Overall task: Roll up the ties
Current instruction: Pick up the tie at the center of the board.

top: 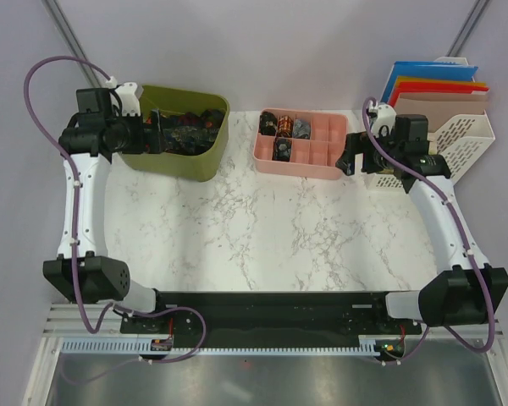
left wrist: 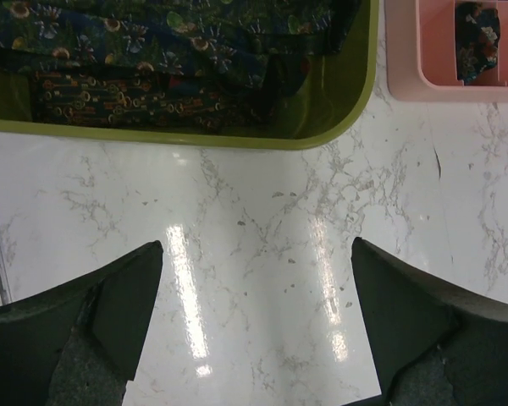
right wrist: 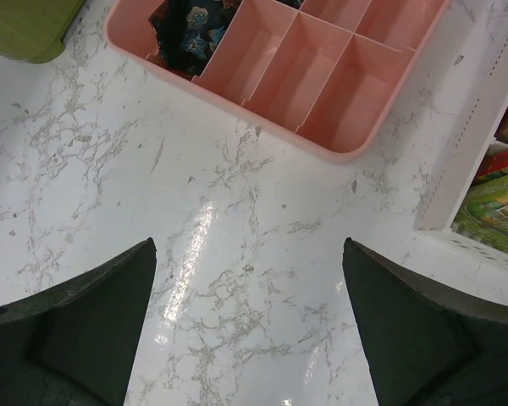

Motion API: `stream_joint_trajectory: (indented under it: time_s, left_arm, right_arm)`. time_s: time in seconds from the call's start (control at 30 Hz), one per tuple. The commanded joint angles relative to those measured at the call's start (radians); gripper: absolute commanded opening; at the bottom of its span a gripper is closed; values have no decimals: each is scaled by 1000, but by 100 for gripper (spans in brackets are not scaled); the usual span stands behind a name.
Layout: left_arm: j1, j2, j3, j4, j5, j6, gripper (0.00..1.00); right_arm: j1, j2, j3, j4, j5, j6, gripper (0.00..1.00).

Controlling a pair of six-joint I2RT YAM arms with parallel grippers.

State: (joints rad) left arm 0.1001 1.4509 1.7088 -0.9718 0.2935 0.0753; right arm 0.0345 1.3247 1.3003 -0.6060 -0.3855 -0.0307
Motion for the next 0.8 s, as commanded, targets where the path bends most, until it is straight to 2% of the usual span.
stream_joint_trajectory:
  time_s: [0.0, 0.3, 0.4, 0.43, 0.5, 0.6, 0.77]
  left_arm:
    - [1, 101, 139, -10, -14, 101, 100]
    - [-2, 394, 416, 39, 120, 458, 99]
    - [0, 476, 468, 30, 208, 639, 100]
    - [-2, 486, 454, 21, 263, 782, 100]
    - [0, 521, 437, 21, 295, 883, 98]
    - [0, 618, 474, 19, 318, 934, 96]
    - [1, 732, 511, 70, 351, 926, 92]
  right_arm:
    - [-2, 21, 31, 23, -10, -18, 98]
    - [-2, 60, 39, 25, -6, -34, 98]
    - [-2, 87, 51, 23, -4, -41, 98]
    - [-2, 103, 60, 20, -3, -43, 98]
    - [-4, 114, 67, 15, -1, -49, 98]
    - [-2, 139, 67, 8, 7, -66, 98]
    - [-2, 172, 62, 0, 22, -86, 98]
